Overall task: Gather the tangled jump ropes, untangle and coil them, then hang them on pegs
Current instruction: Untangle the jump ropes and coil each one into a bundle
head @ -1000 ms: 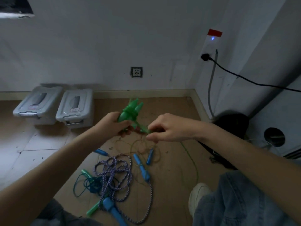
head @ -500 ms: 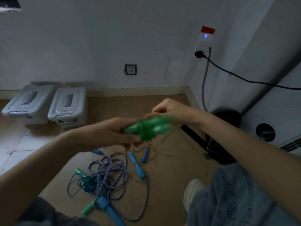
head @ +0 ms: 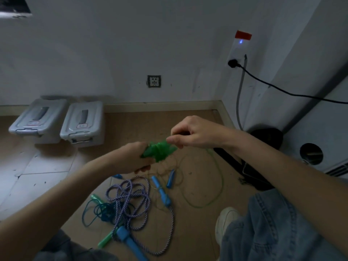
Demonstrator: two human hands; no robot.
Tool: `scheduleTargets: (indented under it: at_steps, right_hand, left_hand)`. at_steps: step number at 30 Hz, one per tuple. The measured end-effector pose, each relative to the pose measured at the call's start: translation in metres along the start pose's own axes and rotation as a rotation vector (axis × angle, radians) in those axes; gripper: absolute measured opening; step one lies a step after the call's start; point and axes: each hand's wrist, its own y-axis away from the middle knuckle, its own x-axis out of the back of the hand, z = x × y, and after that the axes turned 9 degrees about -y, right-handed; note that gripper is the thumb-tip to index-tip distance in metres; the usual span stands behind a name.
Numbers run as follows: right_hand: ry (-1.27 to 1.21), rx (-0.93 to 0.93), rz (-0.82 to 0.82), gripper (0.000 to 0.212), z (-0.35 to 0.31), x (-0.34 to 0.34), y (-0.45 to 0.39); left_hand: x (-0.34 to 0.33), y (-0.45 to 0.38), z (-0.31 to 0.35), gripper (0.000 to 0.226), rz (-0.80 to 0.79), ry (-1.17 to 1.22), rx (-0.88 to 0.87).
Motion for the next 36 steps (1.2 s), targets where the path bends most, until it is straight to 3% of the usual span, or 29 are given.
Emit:
scheduleTargets:
  at_steps: [5, 7, 9, 12, 14, 15, 16, 18, 20, 23, 24, 26, 28, 29, 30, 32, 34, 36]
  right_hand:
    - [-0.032, -0.046, 0.003, 0.031, 0.008, -0.001, 0.001]
    - [-0.195, -0.072, 0.024, 0.033, 0.01, -0.003, 0.003]
    - [-0.322, -0.045, 0.07, 0.04, 0.013, -0.004, 0.005]
    - [-0.215, -0.087, 0.113, 0.048, 0.011, -0.009, 0.003]
    - [-0.115, -0.084, 0.095, 0.041, 0.008, -0.009, 0.001]
    - [-0.085, -0.069, 0.082, 0.036, 0.005, -0.007, 0.002]
    - [-0.07, -0.047, 0.083, 0.033, 0.004, -0.004, 0.002]
    - [-0.036, -0.003, 0.109, 0.029, 0.003, -0.001, 0.002]
    - [-0.01, 0.012, 0.101, 0.025, 0.004, -0.004, 0.0]
    - [-0.098, -0.014, 0.098, 0.03, 0.009, -0.011, -0.003]
    - [-0.133, -0.029, 0.119, 0.036, 0.012, -0.012, -0.003]
    - [-0.181, -0.072, 0.155, 0.049, 0.017, -0.016, -0.001]
    - [-0.17, -0.089, 0.137, 0.055, 0.017, -0.021, 0.001]
    - [-0.134, -0.07, 0.116, 0.052, 0.015, -0.024, 0.0]
    - [-0.082, -0.038, 0.098, 0.047, 0.012, -0.025, 0.0]
    - [0.012, 0.051, 0.097, 0.039, 0.006, -0.021, -0.001]
    - [0.021, 0.107, 0.151, 0.033, 0.003, -0.014, -0.002]
    - [-0.003, 0.119, 0.202, 0.03, 0.006, -0.01, -0.001]
  left_hand:
    - [0.011, 0.02, 0.025, 0.013, -0.191, 0.069, -0.357]
    - [0.025, 0.03, 0.023, 0.006, -0.201, 0.266, -0.432]
    - [0.036, 0.034, 0.015, 0.015, -0.125, 0.577, -0.448]
    - [0.039, 0.027, 0.003, 0.016, 0.147, 0.882, -0.218]
    - [0.034, 0.017, -0.005, 0.005, 0.367, 0.817, 0.027]
    - [0.032, 0.014, -0.009, 0.004, 0.433, 0.62, 0.125]
    - [0.031, 0.012, -0.014, 0.004, 0.396, 0.356, 0.155]
    - [0.026, 0.01, -0.015, 0.006, 0.067, -0.004, 0.047]
    - [0.023, 0.015, -0.008, 0.009, -0.246, -0.068, -0.111]
    - [0.03, 0.028, 0.001, 0.013, -0.393, 0.105, -0.37]
    - [0.034, 0.032, 0.0, 0.012, -0.359, 0.239, -0.406]
    - [0.044, 0.037, -0.004, 0.018, -0.135, 0.597, -0.394]
    - [0.051, 0.033, -0.016, 0.013, 0.19, 0.881, -0.202]
    - [0.05, 0.028, -0.022, 0.006, 0.333, 0.834, -0.066]
    - [0.048, 0.023, -0.024, 0.007, 0.403, 0.614, 0.051]
    - [0.035, 0.014, -0.027, 0.015, 0.285, 0.078, 0.117]
    - [0.02, 0.012, -0.016, 0.007, 0.041, -0.149, -0.04]
    - [0.013, 0.015, -0.001, 0.015, -0.13, -0.072, -0.282]
